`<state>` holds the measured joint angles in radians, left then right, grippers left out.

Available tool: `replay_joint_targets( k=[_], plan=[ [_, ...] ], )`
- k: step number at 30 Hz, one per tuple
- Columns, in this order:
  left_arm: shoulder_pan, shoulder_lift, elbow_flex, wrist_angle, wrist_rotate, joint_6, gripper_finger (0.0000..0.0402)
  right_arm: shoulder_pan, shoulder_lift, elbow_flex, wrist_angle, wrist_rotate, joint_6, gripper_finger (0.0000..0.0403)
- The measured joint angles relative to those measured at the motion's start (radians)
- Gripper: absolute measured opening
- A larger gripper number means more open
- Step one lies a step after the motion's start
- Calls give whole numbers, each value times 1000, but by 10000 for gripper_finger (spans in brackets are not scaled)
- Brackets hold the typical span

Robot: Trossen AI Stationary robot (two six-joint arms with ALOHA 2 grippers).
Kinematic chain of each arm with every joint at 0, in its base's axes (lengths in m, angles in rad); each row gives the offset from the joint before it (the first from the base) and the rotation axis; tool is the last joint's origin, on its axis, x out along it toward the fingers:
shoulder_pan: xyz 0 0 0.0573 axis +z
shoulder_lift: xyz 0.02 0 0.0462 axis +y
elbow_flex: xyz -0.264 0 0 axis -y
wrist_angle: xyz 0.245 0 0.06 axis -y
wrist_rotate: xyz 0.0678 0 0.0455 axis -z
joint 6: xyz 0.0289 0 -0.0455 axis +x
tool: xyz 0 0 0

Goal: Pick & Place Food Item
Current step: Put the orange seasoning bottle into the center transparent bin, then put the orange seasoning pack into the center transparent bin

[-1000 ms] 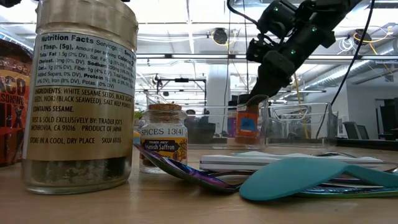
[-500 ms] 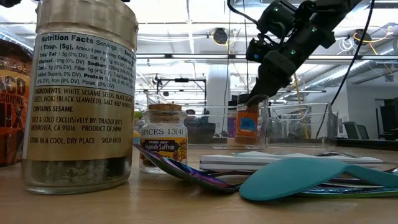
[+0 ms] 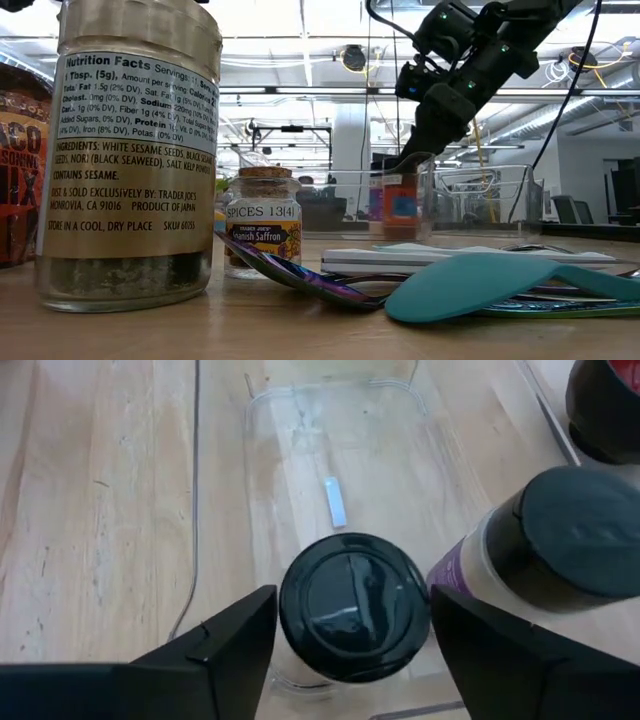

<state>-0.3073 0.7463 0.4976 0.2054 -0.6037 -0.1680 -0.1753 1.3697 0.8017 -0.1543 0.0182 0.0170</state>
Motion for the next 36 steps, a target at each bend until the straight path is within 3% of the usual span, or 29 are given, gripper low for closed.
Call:
replay_joint_targets(
  k=[7,16,23,26,30,32,36],
  plan=[
    [0,0,0,0,0,0,266,0,-14,-1,1,0,-3,278],
    [0,0,0,1,0,0,266,6,-121,-2,2,1,-6,279],
    [0,1,0,-21,7,-113,266,108,-246,-1,9,2,21,274],
    [0,26,0,-1,112,-193,266,187,-316,-1,16,0,99,268],
    [-32,91,9,78,301,-184,266,308,-400,0,18,-23,116,261],
    [-67,140,56,0,323,-185,266,366,-431,0,41,-23,117,258],
    [-135,256,275,-413,304,-356,266,458,-465,0,77,-22,100,256]
  ],
)
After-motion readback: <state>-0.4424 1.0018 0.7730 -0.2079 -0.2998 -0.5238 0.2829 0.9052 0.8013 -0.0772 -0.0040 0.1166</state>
